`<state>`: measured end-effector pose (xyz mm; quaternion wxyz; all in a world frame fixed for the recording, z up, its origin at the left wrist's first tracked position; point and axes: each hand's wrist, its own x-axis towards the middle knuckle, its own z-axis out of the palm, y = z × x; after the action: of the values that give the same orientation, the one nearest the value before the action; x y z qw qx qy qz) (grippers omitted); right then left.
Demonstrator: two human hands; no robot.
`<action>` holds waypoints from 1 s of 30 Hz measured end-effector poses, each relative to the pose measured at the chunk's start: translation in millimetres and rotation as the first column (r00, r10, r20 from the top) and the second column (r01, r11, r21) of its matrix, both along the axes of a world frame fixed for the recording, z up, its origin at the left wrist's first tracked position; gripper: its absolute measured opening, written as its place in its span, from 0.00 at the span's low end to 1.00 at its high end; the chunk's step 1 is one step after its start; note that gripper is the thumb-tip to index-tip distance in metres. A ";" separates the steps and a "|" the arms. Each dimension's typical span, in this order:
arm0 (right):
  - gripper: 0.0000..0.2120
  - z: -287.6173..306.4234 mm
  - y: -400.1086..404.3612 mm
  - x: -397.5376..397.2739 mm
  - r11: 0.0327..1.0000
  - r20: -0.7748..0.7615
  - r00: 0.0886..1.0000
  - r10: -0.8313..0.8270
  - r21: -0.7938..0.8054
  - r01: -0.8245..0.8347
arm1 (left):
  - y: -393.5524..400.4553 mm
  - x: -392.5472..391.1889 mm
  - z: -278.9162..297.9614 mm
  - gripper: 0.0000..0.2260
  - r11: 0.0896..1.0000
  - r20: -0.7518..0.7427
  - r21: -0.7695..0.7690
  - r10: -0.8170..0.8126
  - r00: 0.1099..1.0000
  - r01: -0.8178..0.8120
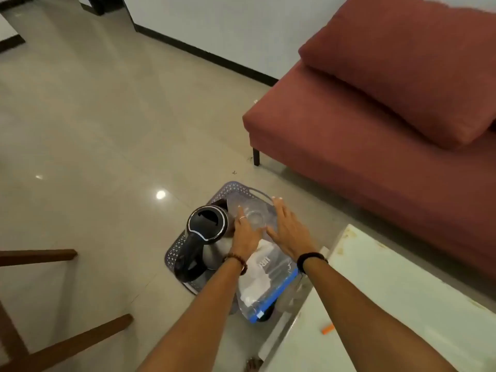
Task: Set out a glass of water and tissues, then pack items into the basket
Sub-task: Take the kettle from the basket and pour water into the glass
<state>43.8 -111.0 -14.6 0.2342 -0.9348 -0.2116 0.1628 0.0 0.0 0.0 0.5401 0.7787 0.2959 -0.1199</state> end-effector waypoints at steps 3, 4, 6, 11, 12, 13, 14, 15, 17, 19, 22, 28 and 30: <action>0.33 -29.3 22.3 18.5 0.991 -0.010 0.997 0.081 -0.107 -0.082 | 6.3 19.8 -37.8 0.32 0.993 -0.043 0.117 -0.030 0.999 0.034; 0.32 -37.8 27.3 24.0 0.986 -0.032 0.995 0.098 -0.133 -0.102 | 5.9 26.5 -47.8 0.31 0.990 -0.065 0.139 -0.025 0.998 0.034; 0.31 -54.2 34.5 30.7 0.981 -0.064 0.990 0.123 -0.143 -0.131 | 3.4 39.2 -63.9 0.33 0.995 -0.096 0.091 0.041 0.995 -0.032; 0.12 -78.3 39.6 41.0 0.951 -0.033 0.977 0.212 -0.224 -0.214 | 5.9 64.3 -89.0 0.25 0.922 -0.194 -0.090 0.355 0.914 -0.377; 0.08 -81.5 38.7 41.8 0.942 -0.026 0.974 0.227 -0.250 -0.226 | 4.7 65.8 -91.5 0.24 0.915 -0.187 -0.074 0.377 0.907 -0.396; 0.07 -83.3 37.4 42.5 0.936 -0.021 0.971 0.238 -0.264 -0.235 | 3.5 66.0 -92.6 0.24 0.916 -0.173 -0.050 0.384 0.907 -0.397; 0.07 -84.6 35.5 43.5 0.929 -0.015 0.968 0.252 -0.275 -0.246 | 2.4 66.1 -92.4 0.23 0.922 -0.158 -0.019 0.379 0.912 -0.387; 0.08 -84.3 33.8 44.8 0.925 -0.009 0.965 0.262 -0.283 -0.254 | 2.4 65.8 -92.0 0.23 0.927 -0.145 0.000 0.371 0.917 -0.375; 0.09 -80.5 26.9 46.5 0.929 0.023 0.965 0.259 -0.280 -0.243 | 2.4 64.7 -86.5 0.19 0.943 -0.124 0.016 0.332 0.935 -0.333; 0.07 -69.4 16.0 41.9 0.949 0.071 0.972 0.223 -0.246 -0.199 | 2.0 61.4 -73.0 0.15 0.961 -0.078 0.031 0.277 0.958 -0.275; 0.04 -38.1 -7.4 22.9 0.988 0.177 0.978 0.114 -0.122 -0.093 | -8.5 48.7 -37.7 0.17 0.978 0.093 0.019 0.207 0.974 -0.210; 0.05 47.5 -87.3 -43.6 0.983 0.323 0.937 -0.132 0.167 0.081 | -67.4 -5.1 41.3 0.16 0.999 0.288 -0.040 0.023 0.957 -0.012; 0.04 60.0 -124.5 -73.5 0.972 0.336 0.922 -0.193 0.193 0.133 | -96.5 -30.1 52.8 0.15 0.995 0.287 -0.097 -0.005 0.958 0.034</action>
<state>-29.7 -235.6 45.4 0.2828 -0.9402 -0.1843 -0.0454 -30.1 -96.5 52.8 0.6145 0.7626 0.2005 -0.0260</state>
